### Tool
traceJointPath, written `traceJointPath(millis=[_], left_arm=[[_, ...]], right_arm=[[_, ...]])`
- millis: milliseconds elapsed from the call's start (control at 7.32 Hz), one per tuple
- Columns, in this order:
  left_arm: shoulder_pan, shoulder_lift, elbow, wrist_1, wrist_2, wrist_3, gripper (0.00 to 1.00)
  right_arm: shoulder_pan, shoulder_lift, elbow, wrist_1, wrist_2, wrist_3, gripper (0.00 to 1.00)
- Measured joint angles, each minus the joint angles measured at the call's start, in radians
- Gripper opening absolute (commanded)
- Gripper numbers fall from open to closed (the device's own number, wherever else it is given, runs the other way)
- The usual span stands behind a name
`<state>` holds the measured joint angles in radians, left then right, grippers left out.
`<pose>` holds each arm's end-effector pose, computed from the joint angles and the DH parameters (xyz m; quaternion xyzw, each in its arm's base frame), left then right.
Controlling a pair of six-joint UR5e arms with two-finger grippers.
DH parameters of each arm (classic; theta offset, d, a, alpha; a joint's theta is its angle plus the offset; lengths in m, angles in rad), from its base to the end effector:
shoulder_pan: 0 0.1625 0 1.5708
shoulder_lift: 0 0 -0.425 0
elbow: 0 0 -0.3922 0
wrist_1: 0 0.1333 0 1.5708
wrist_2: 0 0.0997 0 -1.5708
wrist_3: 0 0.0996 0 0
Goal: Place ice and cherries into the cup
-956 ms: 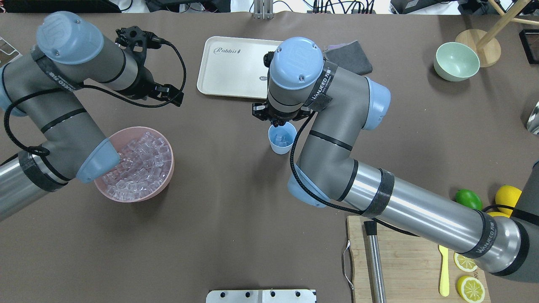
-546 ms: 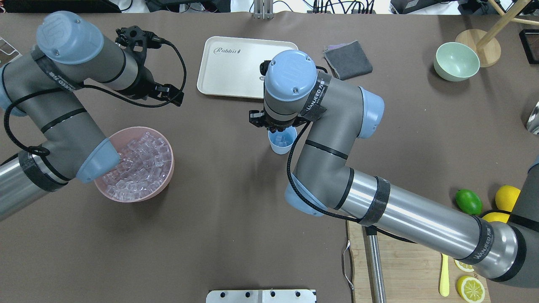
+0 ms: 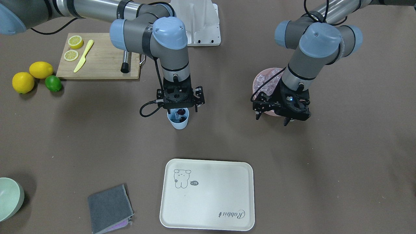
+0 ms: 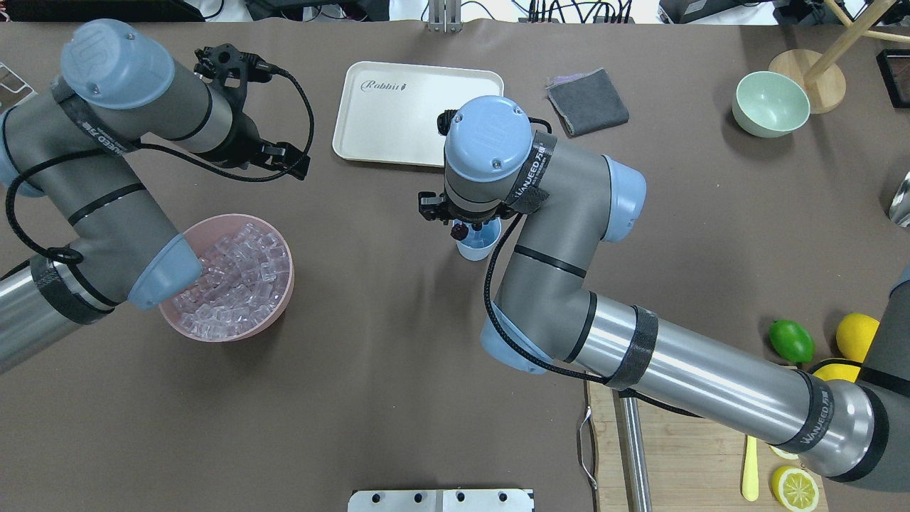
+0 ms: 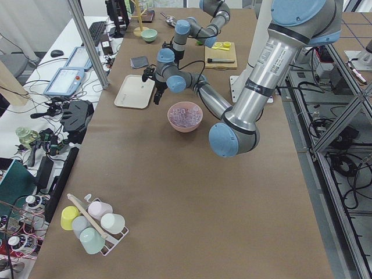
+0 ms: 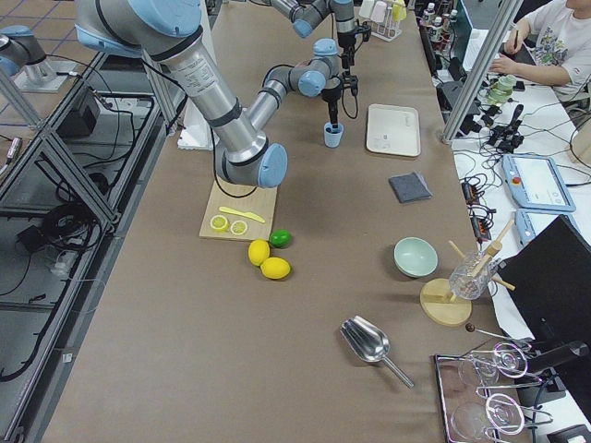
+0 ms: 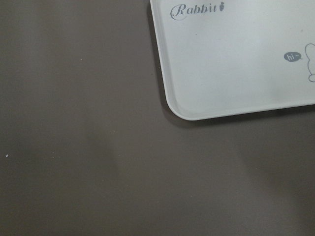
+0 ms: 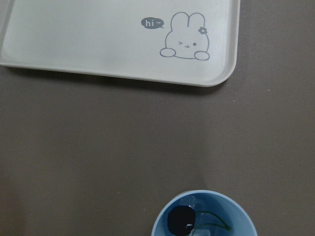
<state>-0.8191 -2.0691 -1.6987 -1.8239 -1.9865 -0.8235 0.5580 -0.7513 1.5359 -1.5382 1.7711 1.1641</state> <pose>0.3791 -0.5418 0.2873 0.1615 0.4269 0.0560 0.8880 -0.5571 -0.4815 0.1696 0.1021 -0.3928 0.0294 0.9135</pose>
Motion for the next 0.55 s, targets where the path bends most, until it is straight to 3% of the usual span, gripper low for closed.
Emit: traceJointPath(millis=[410, 546], left_arm=[[-0.020, 0.030, -0.017, 0.003, -0.004, 0.005, 0.98], [-0.044, 0.060, -0.031, 0.005, -0.014, 0.010, 0.98]], right_arm=[[0.083, -0.017, 0.022, -0.005, 0.033, -0.026, 0.95], [0.160, -0.057, 0.024, 0.000, 0.091, -0.086, 0.95]])
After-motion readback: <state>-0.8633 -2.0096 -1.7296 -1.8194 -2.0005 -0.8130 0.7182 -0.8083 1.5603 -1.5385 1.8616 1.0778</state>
